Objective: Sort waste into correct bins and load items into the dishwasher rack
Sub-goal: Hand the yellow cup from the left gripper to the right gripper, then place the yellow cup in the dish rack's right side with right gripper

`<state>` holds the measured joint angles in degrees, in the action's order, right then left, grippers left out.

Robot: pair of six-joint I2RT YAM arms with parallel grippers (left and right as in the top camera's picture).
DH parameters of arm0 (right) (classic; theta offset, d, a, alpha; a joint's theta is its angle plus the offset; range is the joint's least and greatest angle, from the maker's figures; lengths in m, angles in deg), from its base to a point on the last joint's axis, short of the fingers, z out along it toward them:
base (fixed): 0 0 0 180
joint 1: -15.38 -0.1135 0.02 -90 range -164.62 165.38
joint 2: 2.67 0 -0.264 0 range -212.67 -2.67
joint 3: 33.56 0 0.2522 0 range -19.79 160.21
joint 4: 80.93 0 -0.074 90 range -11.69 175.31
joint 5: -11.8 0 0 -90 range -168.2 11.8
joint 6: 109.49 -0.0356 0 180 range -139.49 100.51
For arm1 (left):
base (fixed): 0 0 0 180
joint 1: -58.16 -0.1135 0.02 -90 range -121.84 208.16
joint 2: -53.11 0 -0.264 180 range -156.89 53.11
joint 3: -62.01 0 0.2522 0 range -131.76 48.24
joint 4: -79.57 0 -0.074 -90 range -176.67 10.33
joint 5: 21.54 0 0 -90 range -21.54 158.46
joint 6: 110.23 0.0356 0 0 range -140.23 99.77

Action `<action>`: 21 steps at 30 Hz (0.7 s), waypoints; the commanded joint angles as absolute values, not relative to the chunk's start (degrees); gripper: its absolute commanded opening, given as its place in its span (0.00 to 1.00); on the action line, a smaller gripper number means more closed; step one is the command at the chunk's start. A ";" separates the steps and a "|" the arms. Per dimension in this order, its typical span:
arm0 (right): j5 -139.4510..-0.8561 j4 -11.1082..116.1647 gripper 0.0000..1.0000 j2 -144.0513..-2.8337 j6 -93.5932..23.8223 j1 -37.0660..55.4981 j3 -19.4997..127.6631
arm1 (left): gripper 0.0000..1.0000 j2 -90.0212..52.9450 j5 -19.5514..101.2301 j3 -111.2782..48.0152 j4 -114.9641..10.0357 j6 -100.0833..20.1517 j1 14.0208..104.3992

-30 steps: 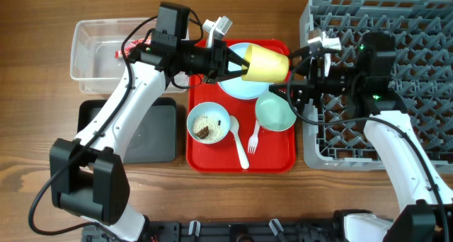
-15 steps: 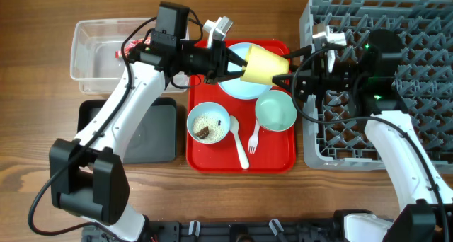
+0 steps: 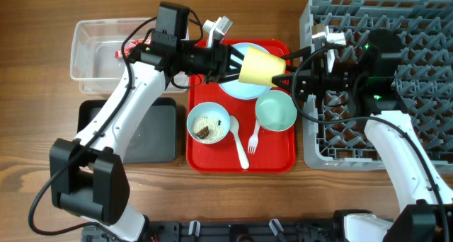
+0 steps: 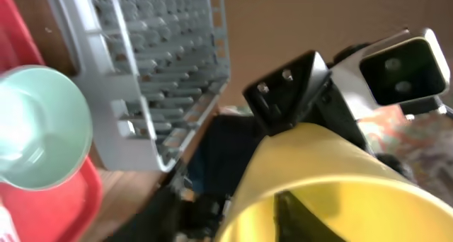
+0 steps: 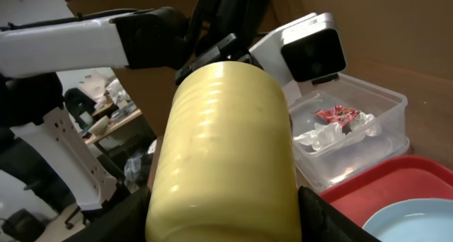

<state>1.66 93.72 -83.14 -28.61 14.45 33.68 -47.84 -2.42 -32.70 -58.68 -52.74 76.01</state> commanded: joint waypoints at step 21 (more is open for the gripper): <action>-60.15 49.15 0.04 -78.74 -28.68 14.76 52.37 | 0.75 -38.07 49.21 -32.88 -38.27 -38.40 61.89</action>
